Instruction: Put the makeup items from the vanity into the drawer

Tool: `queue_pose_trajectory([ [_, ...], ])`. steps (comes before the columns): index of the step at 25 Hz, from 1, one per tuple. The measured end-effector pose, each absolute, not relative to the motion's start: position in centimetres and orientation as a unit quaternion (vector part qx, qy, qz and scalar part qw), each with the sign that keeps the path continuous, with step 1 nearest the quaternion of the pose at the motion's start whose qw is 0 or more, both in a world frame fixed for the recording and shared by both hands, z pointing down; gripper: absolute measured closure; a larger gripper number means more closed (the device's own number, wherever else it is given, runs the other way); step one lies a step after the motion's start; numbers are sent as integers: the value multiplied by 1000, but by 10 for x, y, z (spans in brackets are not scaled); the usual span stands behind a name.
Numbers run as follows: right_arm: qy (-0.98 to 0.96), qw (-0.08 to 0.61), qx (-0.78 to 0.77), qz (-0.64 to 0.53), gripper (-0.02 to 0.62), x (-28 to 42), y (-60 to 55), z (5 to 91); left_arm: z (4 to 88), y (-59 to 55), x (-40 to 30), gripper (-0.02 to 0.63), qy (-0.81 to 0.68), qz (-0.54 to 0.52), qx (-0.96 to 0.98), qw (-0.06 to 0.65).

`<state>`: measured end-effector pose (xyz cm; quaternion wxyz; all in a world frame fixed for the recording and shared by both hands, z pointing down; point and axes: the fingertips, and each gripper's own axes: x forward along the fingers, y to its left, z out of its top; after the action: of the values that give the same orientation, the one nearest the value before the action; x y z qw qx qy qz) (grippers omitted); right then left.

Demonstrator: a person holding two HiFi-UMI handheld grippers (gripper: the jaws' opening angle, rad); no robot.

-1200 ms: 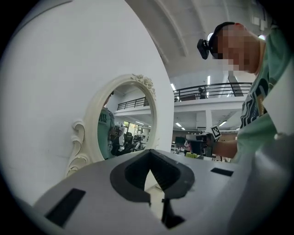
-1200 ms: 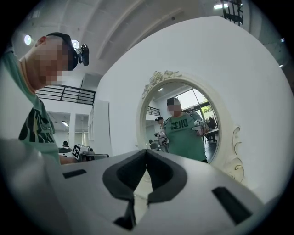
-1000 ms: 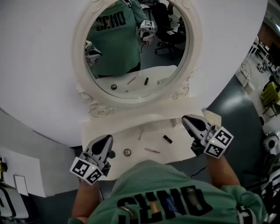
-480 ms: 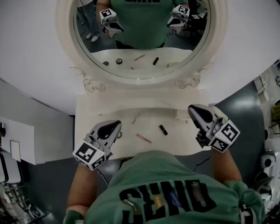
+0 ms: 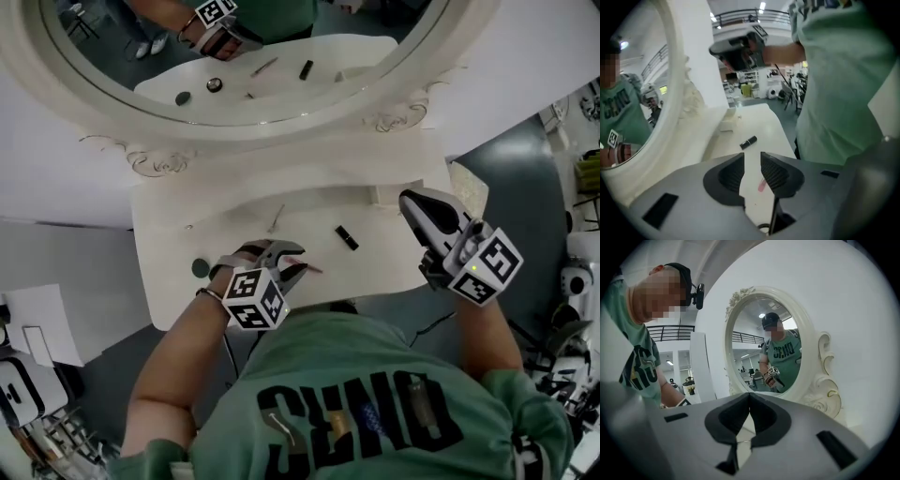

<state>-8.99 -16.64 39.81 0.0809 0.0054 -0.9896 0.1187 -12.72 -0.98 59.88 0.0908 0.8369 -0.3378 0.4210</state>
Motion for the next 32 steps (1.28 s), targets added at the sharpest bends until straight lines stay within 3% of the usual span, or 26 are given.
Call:
queue_pose_trajectory([
  [5,-985,96,11,142,584,-79,-163,426,685,6,-102,434,-197,541,814,84],
  [11,-983,98,24,154,584,-64,-170,435,734,16,-93,433,-133,591,790,94],
  [19,-980,104,33,168,584,-51,-172,451,738,12,-96,446,-112,576,795,151],
  [22,-980,106,28,166,584,-53,-167,451,738,12,-95,551,-108,573,797,160],
  [32,-982,93,66,148,584,-23,-183,430,687,-14,-84,557,-191,486,837,160],
])
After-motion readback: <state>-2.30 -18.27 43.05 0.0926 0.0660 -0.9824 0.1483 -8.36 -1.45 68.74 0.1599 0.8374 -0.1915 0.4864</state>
